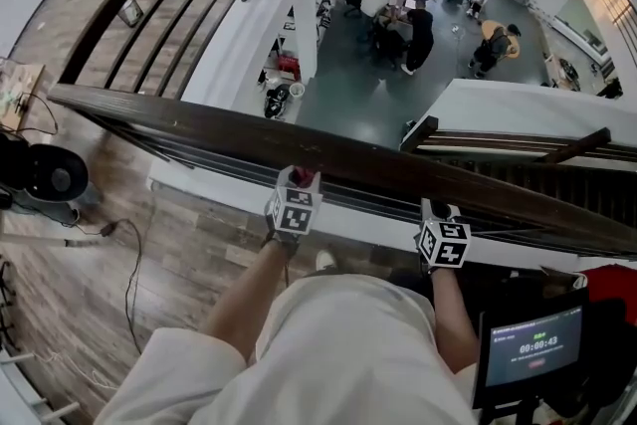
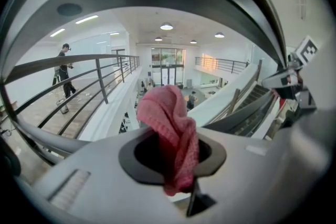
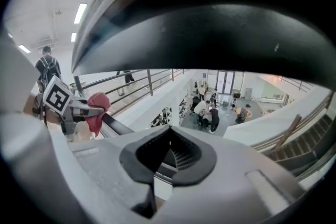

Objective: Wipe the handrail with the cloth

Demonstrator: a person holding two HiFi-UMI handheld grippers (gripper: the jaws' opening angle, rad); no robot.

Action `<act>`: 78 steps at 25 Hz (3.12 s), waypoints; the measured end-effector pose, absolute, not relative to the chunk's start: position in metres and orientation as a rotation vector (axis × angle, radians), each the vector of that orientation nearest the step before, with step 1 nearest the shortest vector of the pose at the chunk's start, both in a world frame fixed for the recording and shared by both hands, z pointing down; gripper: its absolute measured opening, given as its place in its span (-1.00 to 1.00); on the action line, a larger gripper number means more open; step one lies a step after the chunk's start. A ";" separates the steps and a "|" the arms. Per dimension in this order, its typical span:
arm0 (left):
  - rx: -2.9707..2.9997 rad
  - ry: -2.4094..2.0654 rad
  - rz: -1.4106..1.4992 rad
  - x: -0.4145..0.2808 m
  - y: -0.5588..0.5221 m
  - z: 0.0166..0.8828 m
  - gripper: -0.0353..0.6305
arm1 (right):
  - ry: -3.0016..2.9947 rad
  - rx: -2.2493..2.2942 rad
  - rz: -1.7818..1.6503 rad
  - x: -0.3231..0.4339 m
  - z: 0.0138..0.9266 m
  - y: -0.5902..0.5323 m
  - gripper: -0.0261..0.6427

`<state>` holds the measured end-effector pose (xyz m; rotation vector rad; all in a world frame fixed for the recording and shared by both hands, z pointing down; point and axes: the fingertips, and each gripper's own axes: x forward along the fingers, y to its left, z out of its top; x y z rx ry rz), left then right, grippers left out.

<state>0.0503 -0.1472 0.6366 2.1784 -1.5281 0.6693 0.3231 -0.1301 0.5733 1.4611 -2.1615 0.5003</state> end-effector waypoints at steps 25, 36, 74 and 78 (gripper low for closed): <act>1.986 -1.692 0.658 0.082 -0.140 0.629 -0.64 | -2.213 1.379 0.550 0.393 0.593 -0.104 -0.91; 2.034 -1.634 0.674 0.155 -0.141 0.616 -0.64 | -2.208 1.401 0.572 0.448 0.582 -0.099 -0.91; 2.210 -1.518 0.677 0.318 -0.127 0.646 -0.64 | -2.253 1.332 0.535 0.521 0.603 -0.090 -0.91; 2.208 -1.471 0.685 0.332 -0.118 0.655 -0.64 | -2.262 1.318 0.524 0.521 0.610 -0.086 -0.91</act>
